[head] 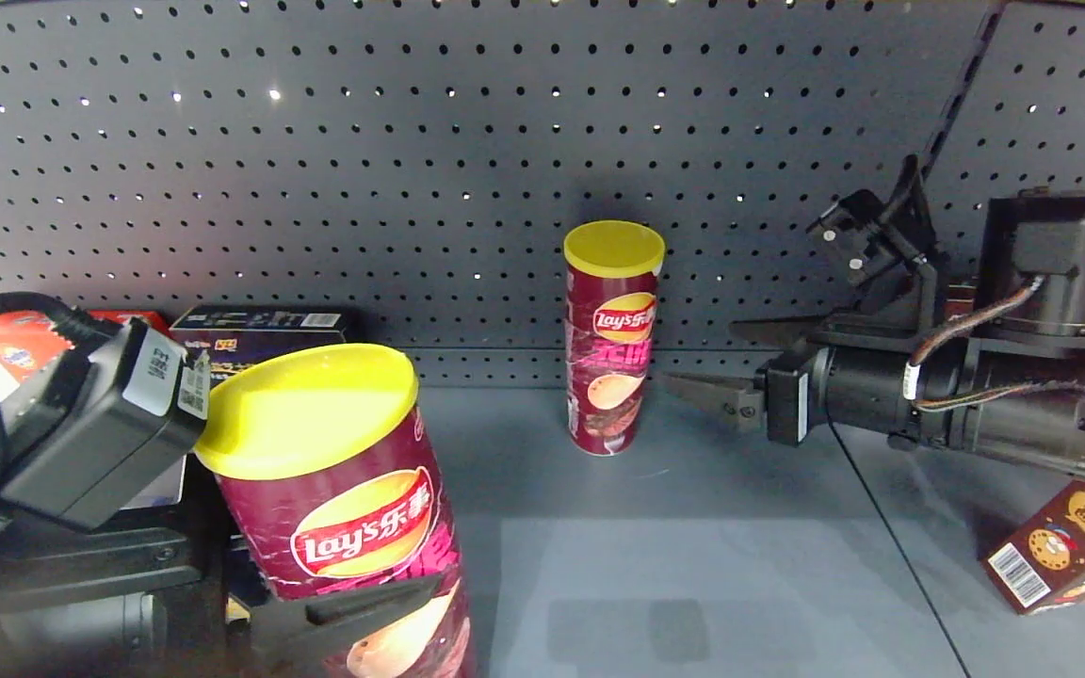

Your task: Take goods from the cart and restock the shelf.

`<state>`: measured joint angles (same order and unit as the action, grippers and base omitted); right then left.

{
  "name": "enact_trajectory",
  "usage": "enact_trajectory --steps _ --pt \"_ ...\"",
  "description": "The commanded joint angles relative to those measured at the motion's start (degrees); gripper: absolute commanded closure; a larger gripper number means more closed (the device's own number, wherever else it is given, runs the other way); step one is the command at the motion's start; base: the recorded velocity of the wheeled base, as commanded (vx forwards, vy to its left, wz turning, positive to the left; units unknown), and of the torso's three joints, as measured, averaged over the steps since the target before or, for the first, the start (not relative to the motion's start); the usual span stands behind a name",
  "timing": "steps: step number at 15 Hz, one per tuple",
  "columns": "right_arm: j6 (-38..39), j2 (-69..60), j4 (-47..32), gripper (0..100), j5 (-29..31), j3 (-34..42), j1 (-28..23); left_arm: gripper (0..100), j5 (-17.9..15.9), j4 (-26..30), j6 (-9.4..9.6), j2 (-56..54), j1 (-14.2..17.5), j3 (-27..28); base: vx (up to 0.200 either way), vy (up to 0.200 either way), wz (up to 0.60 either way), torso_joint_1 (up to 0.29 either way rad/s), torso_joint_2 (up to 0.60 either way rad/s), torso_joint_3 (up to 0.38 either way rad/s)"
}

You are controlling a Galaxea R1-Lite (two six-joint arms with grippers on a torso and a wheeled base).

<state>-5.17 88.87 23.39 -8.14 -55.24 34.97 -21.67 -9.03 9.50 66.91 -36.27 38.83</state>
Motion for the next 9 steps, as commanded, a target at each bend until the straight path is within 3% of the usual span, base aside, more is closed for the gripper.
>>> enact_trajectory --steps 1,5,9 --pt "-0.02 3.15 1.39 0 -0.03 -0.22 -0.35 100 -0.03 -0.02 0.00 0.06 0.23 -0.07 0.000 0.000 0.00 0.000 0.00 0.000" --pt "-0.02 5.09 2.36 0 -0.21 -0.49 -0.43 100 -0.12 -0.02 0.00 0.06 0.67 -0.16 0.000 0.000 0.00 0.000 0.00 0.000" --pt "0.07 9.39 9.48 0 -1.00 -0.49 -0.43 100 -0.12 0.07 0.00 0.06 0.67 -0.16 0.000 0.000 0.00 0.000 0.00 0.000"
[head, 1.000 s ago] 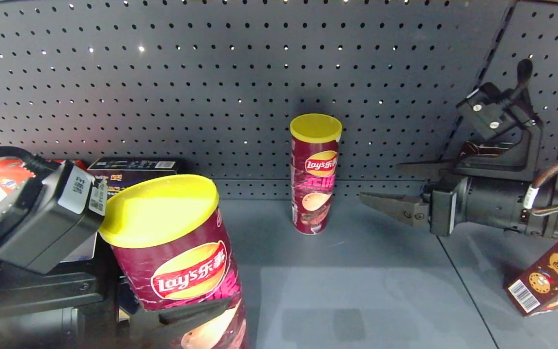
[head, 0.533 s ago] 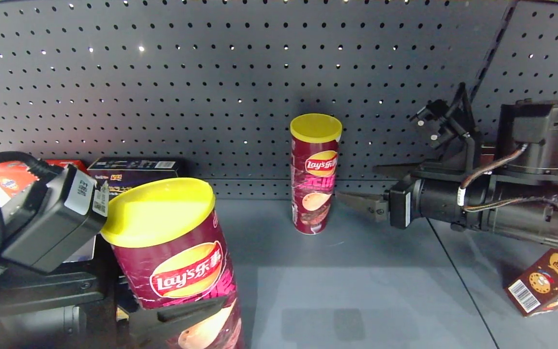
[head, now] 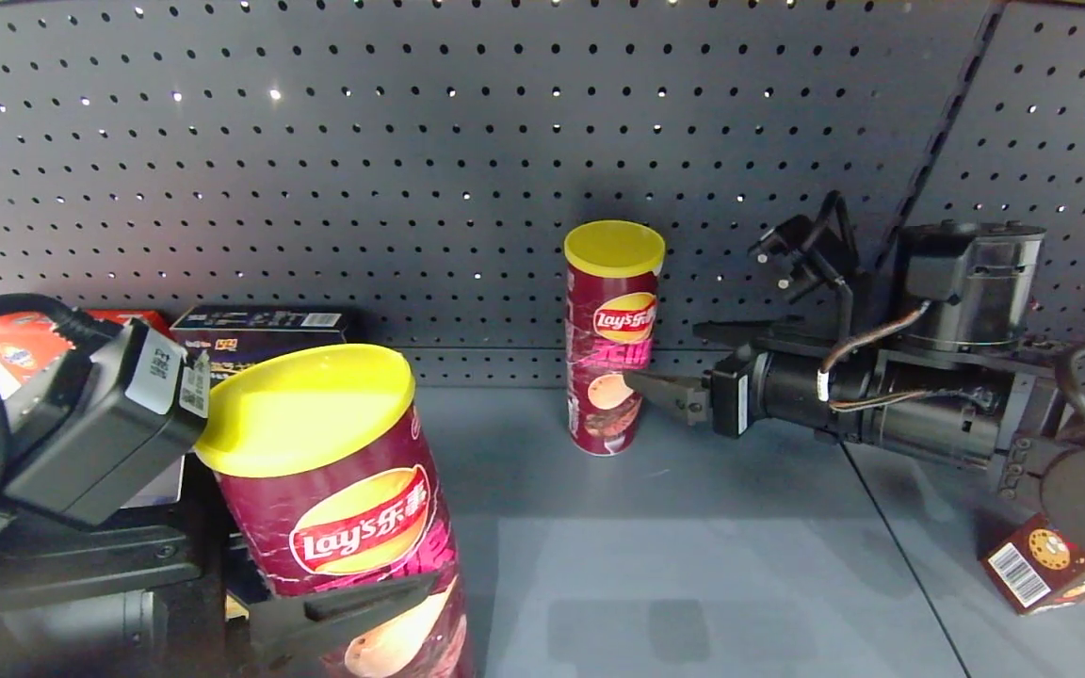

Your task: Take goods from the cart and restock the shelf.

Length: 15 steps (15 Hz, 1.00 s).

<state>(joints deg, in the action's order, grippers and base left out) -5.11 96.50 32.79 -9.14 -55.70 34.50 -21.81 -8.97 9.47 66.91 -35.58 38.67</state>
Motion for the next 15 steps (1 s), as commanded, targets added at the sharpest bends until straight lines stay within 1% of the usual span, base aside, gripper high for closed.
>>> enact_trajectory --steps 1,6,15 --pt "0.01 2.38 0.52 0 0.00 -0.11 0.04 100 0.01 0.01 0.02 0.06 0.08 0.00 0.000 0.000 0.00 0.000 0.00 0.000" --pt "0.01 4.31 2.01 0 -1.14 0.06 0.04 100 0.01 -0.08 0.02 -0.47 0.34 -1.75 0.000 0.000 0.00 0.000 0.00 0.000" --pt "0.10 9.58 7.29 0 -1.23 -0.38 0.22 100 0.01 -0.26 0.02 -0.56 0.69 -1.75 0.000 0.000 0.00 0.000 0.00 0.000"
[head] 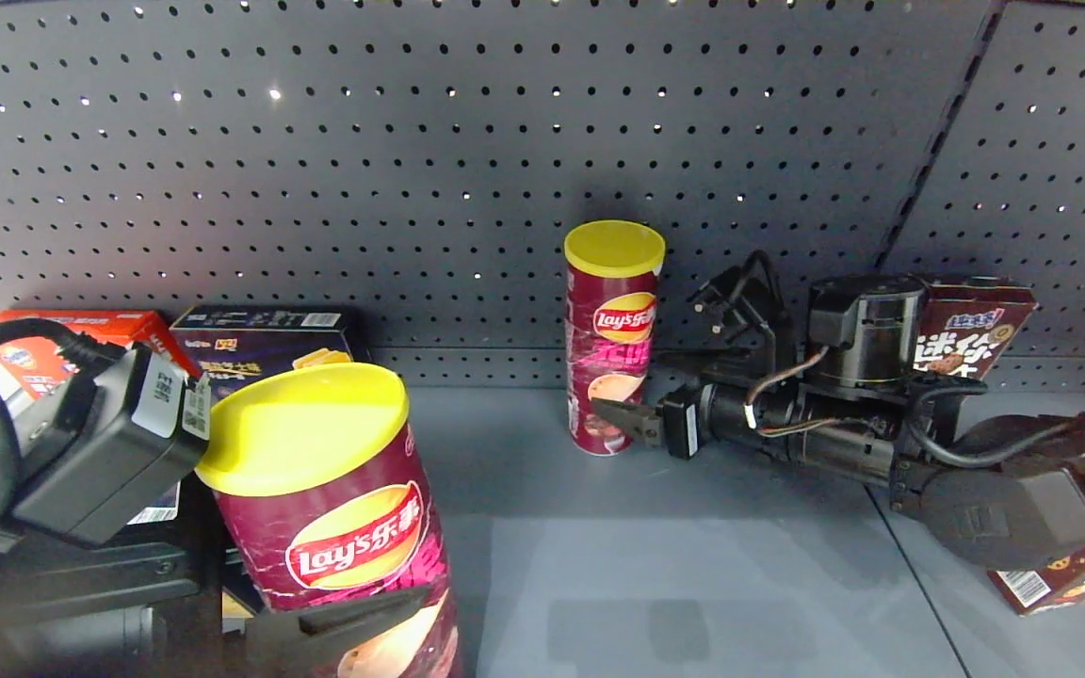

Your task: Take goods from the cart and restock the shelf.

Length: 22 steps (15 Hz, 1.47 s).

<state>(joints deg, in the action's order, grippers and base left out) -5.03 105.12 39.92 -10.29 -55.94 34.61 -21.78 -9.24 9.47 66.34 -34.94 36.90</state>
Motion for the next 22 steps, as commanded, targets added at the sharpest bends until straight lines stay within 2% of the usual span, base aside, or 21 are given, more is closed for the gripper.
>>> enact_trajectory --steps 1,20,21,22 --pt "0.02 1.05 0.24 0 -0.08 -0.22 0.11 100 -0.01 0.01 0.02 0.02 0.05 0.01 0.000 0.000 0.00 0.000 0.00 0.000" --pt "0.02 8.87 2.53 0 -0.52 -5.67 0.90 100 -0.01 0.10 0.02 -0.34 0.57 -0.87 0.000 0.000 0.00 0.000 0.00 0.000" --pt "0.02 9.05 2.53 100 -0.52 -5.93 0.99 100 -0.01 0.10 0.02 -0.34 0.92 -0.87 0.000 0.000 0.00 0.000 0.00 0.000" --pt "0.02 9.05 2.53 100 -0.52 -5.93 1.07 100 -0.10 0.10 0.02 -0.34 1.19 -1.04 0.000 0.000 0.00 0.000 0.00 0.000"
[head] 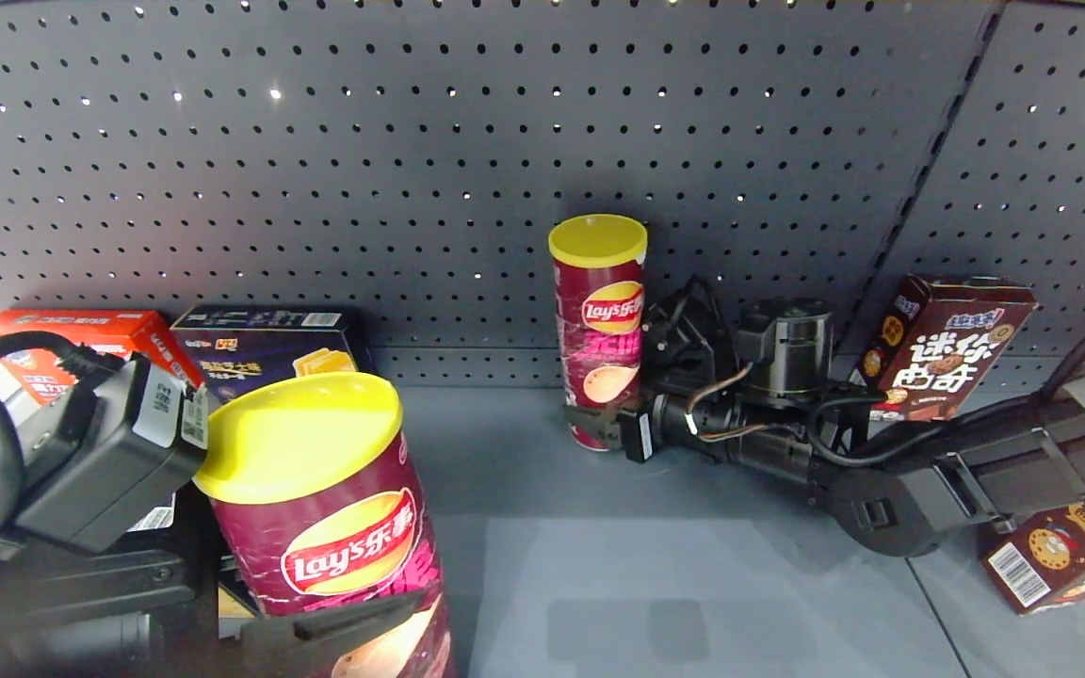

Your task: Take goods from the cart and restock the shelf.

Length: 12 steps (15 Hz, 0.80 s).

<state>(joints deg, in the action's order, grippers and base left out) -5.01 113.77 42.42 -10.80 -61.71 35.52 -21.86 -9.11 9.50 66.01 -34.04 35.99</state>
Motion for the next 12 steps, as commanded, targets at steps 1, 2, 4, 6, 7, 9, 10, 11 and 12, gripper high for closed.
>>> enact_trajectory --steps 1,2,4,6,7,9,10,11,12 --pt "0.00 0.04 -0.06 100 0.08 0.19 0.25 100 -0.03 -0.03 0.00 -0.01 0.29 -0.22 0.000 0.000 0.00 0.000 0.00 0.000" --pt "0.00 -0.31 -0.06 100 0.08 0.36 0.25 100 -0.03 -0.03 0.00 -0.01 0.29 -0.30 0.000 0.000 0.00 0.000 0.00 0.000" --pt "0.00 -1.19 -0.15 100 0.52 0.71 0.42 100 -0.03 -0.30 0.00 -0.01 0.29 -0.83 0.000 0.000 0.00 0.000 0.00 0.000" --pt "0.00 -3.03 -0.06 100 0.78 2.29 1.21 100 -0.03 -0.30 0.00 -0.01 0.29 -0.92 0.000 0.000 0.00 0.000 0.00 0.000" --pt "0.00 -3.74 -0.06 100 1.13 3.00 1.65 100 -0.03 -0.30 0.00 -0.01 0.29 -0.92 0.000 0.000 0.00 0.000 0.00 0.000" --pt "0.00 -7.16 -0.06 100 3.33 5.99 3.76 100 -0.03 -0.39 0.00 -0.09 0.29 -0.83 0.000 0.000 0.00 0.000 0.00 0.000" --pt "0.00 -8.92 -0.06 100 4.03 7.30 4.73 100 -0.03 -0.39 0.00 -0.09 0.29 -0.83 0.000 0.000 0.00 0.000 0.00 0.000" --pt "0.09 -10.94 -0.06 100 4.38 8.53 5.43 100 -0.03 -0.39 0.00 -0.01 0.29 -0.83 0.000 0.000 0.00 0.000 0.00 0.000" --pt "0.00 -13.23 -0.24 100 4.56 10.12 6.05 100 -0.03 -0.47 0.00 -0.09 0.29 -0.65 0.000 0.000 0.00 0.000 0.00 0.000"
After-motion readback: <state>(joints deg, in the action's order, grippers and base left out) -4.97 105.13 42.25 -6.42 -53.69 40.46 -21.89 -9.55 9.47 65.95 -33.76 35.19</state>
